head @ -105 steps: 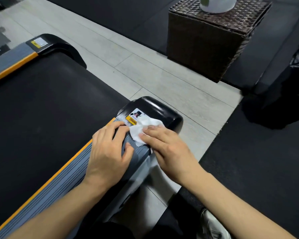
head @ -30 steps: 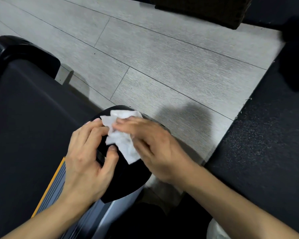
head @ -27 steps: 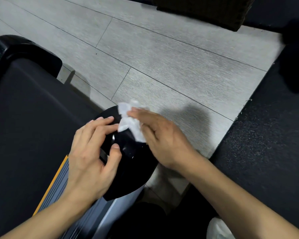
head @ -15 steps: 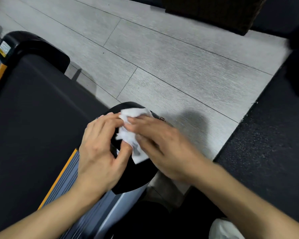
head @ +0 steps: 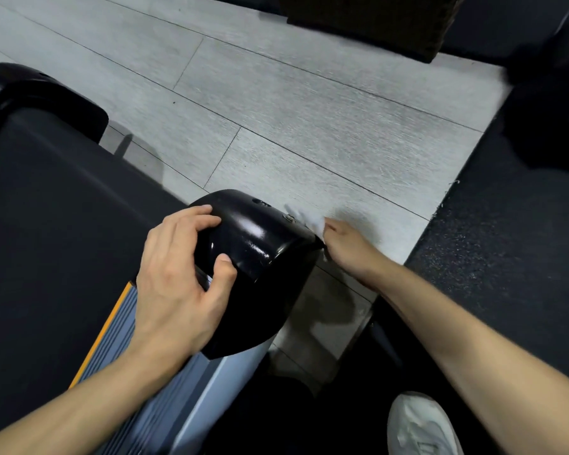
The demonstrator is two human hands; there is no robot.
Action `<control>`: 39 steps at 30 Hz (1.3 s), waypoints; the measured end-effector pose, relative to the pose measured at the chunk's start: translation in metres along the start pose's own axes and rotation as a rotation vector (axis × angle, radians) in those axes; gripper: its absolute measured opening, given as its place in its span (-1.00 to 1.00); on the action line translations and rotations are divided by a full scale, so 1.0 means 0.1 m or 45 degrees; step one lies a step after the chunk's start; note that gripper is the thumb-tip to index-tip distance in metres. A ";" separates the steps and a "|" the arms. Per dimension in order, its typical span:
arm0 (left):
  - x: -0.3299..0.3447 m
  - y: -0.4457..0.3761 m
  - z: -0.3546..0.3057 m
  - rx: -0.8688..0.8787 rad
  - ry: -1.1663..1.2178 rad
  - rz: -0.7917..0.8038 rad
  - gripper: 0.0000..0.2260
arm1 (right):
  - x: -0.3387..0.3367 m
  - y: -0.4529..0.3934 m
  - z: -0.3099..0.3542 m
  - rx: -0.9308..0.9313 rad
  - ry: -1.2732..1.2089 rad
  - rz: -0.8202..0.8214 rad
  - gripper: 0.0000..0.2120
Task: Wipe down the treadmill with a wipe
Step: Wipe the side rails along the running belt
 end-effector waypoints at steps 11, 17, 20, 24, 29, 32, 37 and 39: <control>-0.01 0.01 -0.01 0.013 0.034 -0.044 -0.61 | 0.17 0.18 0.44 -0.506 -0.010 -0.243 -0.66; 0.01 0.01 0.02 0.049 0.022 -0.090 -0.65 | 0.06 0.08 0.12 0.031 0.214 -0.335 -0.63; 0.01 0.00 0.05 0.080 0.028 -0.115 -0.69 | 0.23 0.42 0.31 -0.305 0.194 -0.480 -0.67; 0.01 0.00 0.04 0.104 0.052 -0.146 -0.69 | 0.67 0.67 0.81 -0.910 0.539 -0.441 -0.59; 0.02 0.01 0.08 0.095 0.122 -0.133 -0.71 | 0.73 0.64 0.63 -0.813 0.665 -0.585 -0.52; -0.05 0.10 0.10 0.143 0.114 -0.160 -0.71 | 0.67 0.59 0.33 -0.494 0.314 -0.693 -0.50; -0.08 0.61 0.35 0.288 -0.005 -0.062 -0.58 | 0.93 0.63 -0.06 0.092 -0.346 -0.778 -0.53; -0.07 0.68 0.40 0.274 0.024 -0.051 -0.55 | 1.22 0.80 -0.19 0.271 -0.379 -0.695 -0.53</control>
Point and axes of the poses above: each hand's wrist, its own y-axis away from the middle knuckle, its own x-axis out of the palm, z = x × y, the point moved 6 cm from there along -y, towards the middle knuckle, and after that the axes turned 11 degrees about -x, right-handed, at the moved point
